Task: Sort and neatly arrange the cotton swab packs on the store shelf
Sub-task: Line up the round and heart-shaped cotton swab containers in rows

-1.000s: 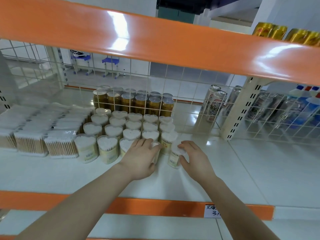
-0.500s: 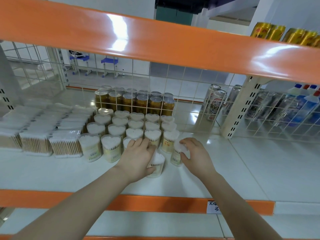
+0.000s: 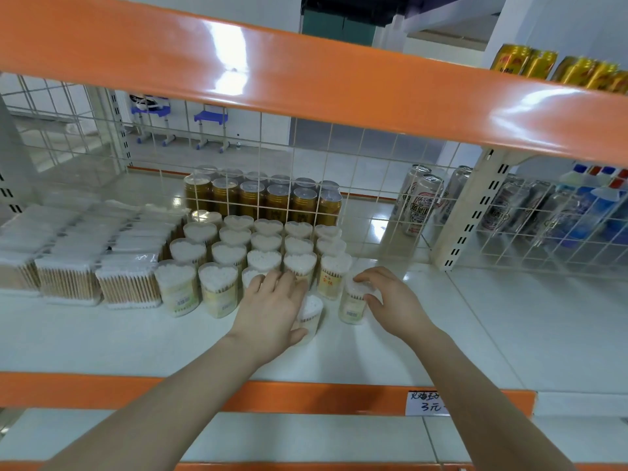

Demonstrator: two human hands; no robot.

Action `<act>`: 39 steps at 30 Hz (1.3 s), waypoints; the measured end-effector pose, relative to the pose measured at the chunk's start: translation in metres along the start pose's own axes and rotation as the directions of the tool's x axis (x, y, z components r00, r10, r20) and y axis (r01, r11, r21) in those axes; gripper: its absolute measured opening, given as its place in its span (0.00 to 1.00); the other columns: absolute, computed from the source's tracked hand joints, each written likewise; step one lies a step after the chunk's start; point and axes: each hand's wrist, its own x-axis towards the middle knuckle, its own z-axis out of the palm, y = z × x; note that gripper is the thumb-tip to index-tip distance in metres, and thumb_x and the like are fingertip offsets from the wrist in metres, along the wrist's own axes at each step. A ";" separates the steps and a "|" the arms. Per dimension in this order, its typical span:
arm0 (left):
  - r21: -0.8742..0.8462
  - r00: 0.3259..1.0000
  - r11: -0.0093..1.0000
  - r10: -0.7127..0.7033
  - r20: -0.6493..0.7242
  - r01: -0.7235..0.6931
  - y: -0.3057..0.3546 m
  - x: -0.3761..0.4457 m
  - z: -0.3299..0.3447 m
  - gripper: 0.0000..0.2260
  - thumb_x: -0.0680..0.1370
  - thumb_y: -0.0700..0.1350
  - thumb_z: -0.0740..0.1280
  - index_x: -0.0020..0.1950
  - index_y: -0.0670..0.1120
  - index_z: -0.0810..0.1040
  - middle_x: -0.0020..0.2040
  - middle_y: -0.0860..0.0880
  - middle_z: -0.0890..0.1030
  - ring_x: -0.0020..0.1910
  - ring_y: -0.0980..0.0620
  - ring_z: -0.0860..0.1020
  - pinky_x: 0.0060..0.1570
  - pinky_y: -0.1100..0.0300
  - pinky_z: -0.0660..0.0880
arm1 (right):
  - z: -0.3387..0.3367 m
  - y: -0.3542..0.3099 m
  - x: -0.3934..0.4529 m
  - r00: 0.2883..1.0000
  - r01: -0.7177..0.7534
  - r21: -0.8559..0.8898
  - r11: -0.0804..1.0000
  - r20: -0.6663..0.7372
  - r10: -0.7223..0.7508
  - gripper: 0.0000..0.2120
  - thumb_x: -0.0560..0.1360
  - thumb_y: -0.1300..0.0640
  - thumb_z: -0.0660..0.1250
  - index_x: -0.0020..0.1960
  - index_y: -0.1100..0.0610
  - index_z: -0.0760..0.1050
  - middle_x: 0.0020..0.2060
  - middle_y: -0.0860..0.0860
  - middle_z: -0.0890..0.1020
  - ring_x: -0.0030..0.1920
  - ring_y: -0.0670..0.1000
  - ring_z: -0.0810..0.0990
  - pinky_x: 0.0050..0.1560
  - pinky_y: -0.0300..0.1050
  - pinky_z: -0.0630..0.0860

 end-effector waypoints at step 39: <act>-0.188 0.981 0.978 0.057 -0.187 -0.093 0.001 -0.004 0.020 0.29 0.51 0.48 0.81 0.49 0.43 0.81 0.46 0.46 0.81 0.43 0.48 0.81 0.41 0.61 0.77 | 0.013 -0.004 -0.001 0.999 0.023 -0.029 0.999 -0.038 -0.025 0.21 0.71 0.59 0.70 0.63 0.57 0.72 0.60 0.52 0.73 0.60 0.52 0.68 0.52 0.31 0.58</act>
